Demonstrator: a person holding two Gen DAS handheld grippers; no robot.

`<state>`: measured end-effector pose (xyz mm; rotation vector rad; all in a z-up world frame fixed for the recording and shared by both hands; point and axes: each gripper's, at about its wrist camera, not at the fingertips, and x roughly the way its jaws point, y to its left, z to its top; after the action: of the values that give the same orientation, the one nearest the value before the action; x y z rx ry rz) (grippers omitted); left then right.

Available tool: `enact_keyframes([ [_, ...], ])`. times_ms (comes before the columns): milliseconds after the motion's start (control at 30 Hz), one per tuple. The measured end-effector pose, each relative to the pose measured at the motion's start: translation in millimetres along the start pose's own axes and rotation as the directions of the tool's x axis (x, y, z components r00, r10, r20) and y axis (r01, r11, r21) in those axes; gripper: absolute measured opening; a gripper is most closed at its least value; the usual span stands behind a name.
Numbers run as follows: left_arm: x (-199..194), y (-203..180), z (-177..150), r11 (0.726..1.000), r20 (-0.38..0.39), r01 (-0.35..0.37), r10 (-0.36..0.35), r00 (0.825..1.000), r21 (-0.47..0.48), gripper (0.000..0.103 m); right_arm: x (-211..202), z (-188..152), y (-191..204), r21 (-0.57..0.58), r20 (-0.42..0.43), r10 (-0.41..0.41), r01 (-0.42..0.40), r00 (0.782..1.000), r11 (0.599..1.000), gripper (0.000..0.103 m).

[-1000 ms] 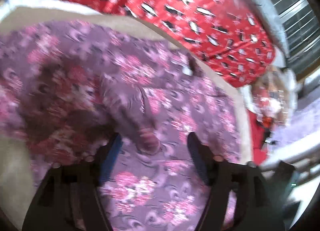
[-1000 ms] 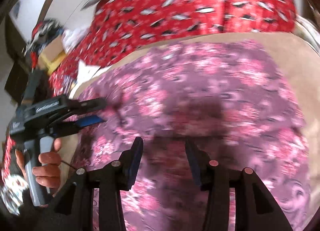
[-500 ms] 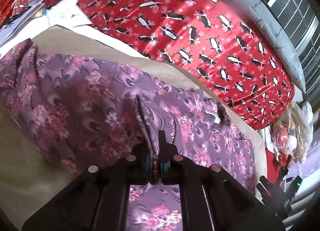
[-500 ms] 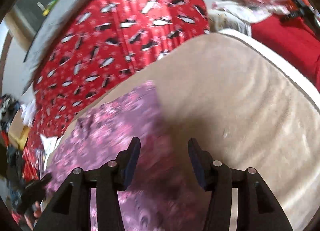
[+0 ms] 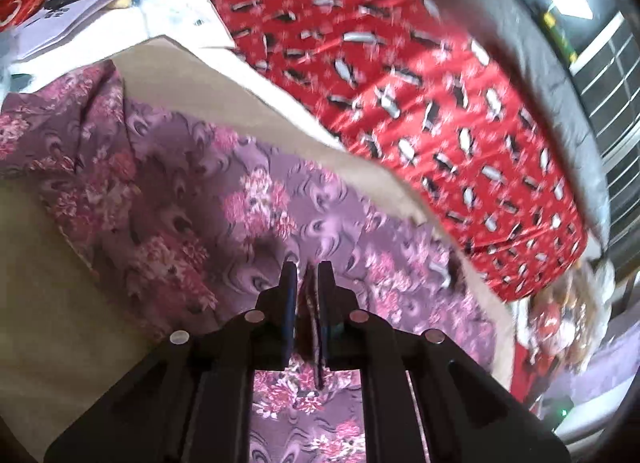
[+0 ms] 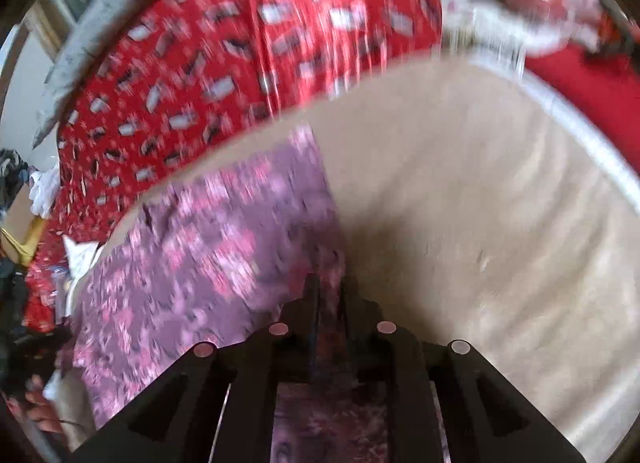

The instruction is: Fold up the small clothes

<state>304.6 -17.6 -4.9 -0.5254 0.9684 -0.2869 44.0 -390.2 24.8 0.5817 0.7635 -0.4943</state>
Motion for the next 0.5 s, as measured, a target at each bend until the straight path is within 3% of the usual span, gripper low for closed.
enact_keyframes([
  [67,11,-8,-7,0.999,-0.037,-0.002,0.003,0.999,0.046,0.007,-8,0,20,-0.046,0.037,0.038,-0.037,0.999,0.998,0.019],
  [133,28,-15,-18,0.995,-0.092,-0.027,0.036,0.995,0.091,0.007,-6,-6,45,-0.098,0.010,0.080,-0.079,0.997,0.992,0.020],
  [267,56,-8,-30,0.996,-0.195,-0.057,0.070,0.978,0.074,0.007,18,-35,109,-0.225,-0.134,0.171,-0.198,0.976,0.954,0.020],
  [333,48,2,-24,1.000,-0.198,-0.027,0.029,0.980,0.014,0.007,31,-55,144,-0.266,-0.205,0.218,-0.268,0.954,0.926,0.020],
  [433,16,16,-7,0.999,-0.121,-0.027,0.023,0.992,-0.037,0.010,47,-70,190,-0.284,-0.261,0.288,-0.358,0.921,0.889,0.020],
  [467,2,26,1,0.998,-0.085,-0.030,0.024,0.996,-0.064,0.018,50,-73,203,-0.283,-0.273,0.304,-0.378,0.913,0.882,0.020],
  [500,-8,35,6,0.996,-0.067,-0.026,0.020,0.998,-0.085,0.033,56,-77,220,-0.264,-0.291,0.336,-0.413,0.896,0.872,0.020],
])
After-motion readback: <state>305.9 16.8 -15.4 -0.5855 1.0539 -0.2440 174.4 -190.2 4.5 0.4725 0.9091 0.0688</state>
